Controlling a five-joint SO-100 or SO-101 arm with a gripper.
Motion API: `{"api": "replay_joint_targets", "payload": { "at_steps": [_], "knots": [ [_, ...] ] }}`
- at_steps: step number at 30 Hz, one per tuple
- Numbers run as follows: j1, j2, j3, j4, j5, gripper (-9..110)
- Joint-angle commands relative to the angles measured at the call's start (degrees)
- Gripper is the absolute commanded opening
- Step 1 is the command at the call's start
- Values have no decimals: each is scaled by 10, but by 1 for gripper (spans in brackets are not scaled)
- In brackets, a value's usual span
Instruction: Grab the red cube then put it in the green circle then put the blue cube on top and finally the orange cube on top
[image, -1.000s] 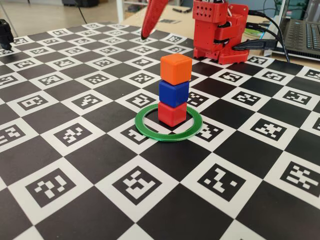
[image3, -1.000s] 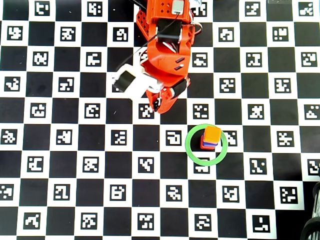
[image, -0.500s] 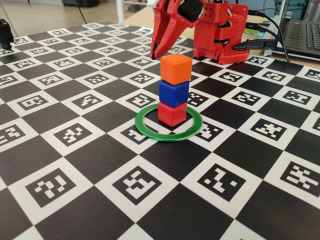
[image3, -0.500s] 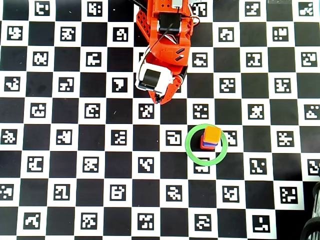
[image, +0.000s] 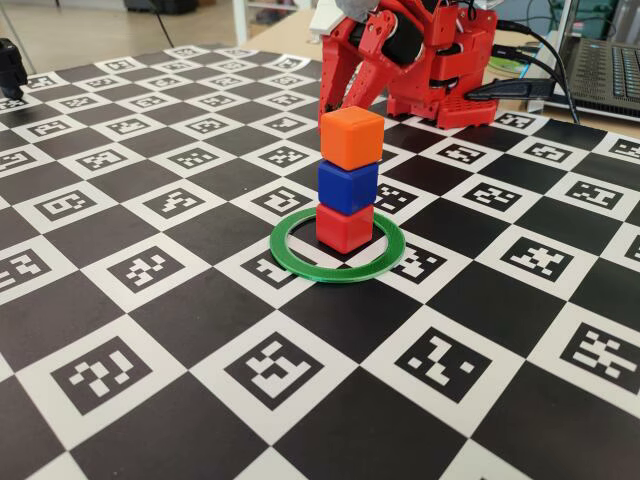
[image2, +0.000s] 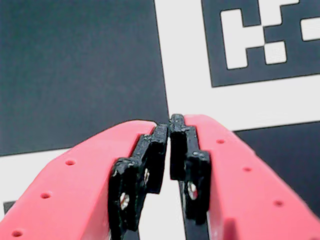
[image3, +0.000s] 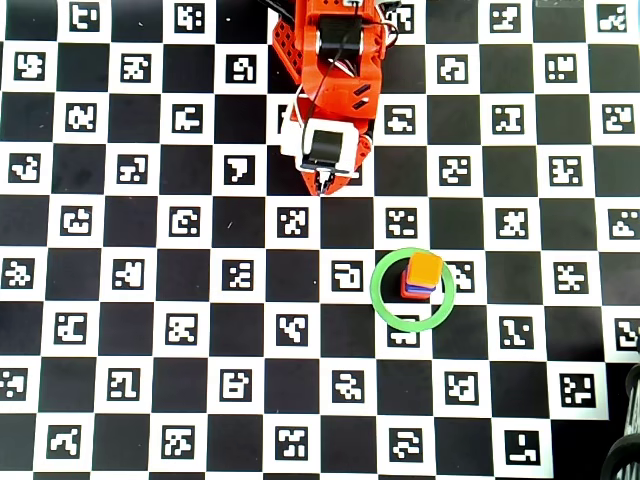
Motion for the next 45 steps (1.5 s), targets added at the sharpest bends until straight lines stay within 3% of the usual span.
{"api": "replay_joint_targets", "payload": {
  "at_steps": [1, 14, 45],
  "knots": [
    [-1, 28, 24, 30, -2, -7],
    [-13, 40, 25, 151, -51, -6],
    [-13, 40, 25, 152, -35, -6]
  ]
}}
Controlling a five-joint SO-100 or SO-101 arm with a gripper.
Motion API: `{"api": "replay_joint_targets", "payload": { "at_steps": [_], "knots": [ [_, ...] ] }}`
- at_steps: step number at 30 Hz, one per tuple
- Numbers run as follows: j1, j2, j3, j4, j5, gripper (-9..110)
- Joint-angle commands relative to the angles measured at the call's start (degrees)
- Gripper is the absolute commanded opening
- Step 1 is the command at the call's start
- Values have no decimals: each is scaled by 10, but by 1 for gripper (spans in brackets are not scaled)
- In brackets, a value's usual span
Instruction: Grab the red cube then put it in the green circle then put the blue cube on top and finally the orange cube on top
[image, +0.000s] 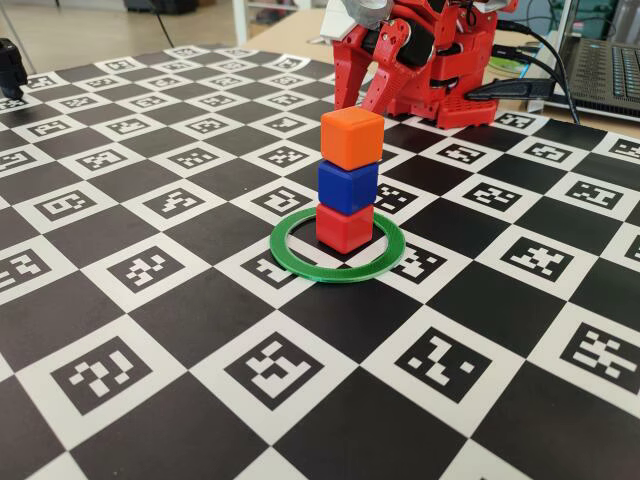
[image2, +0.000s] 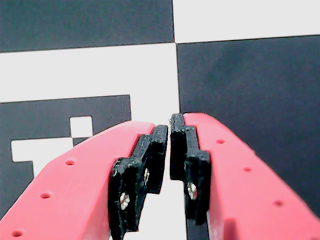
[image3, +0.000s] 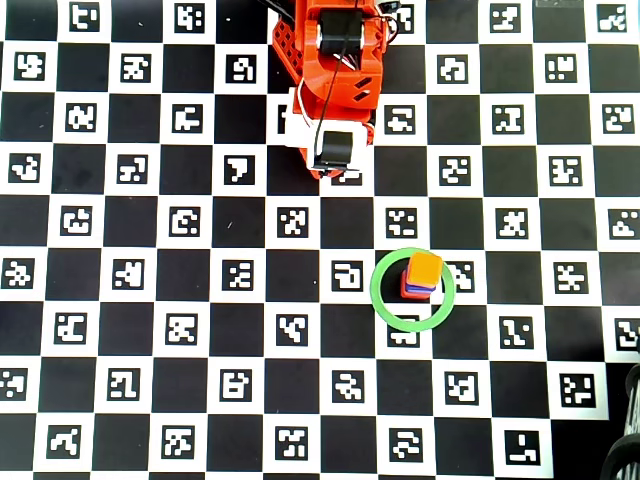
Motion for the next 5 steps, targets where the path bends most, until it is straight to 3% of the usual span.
{"api": "replay_joint_targets", "payload": {
  "at_steps": [1, 5],
  "knots": [
    [-6, 28, 25, 62, 3, -6],
    [-6, 28, 25, 62, 3, -6]
  ]
}}
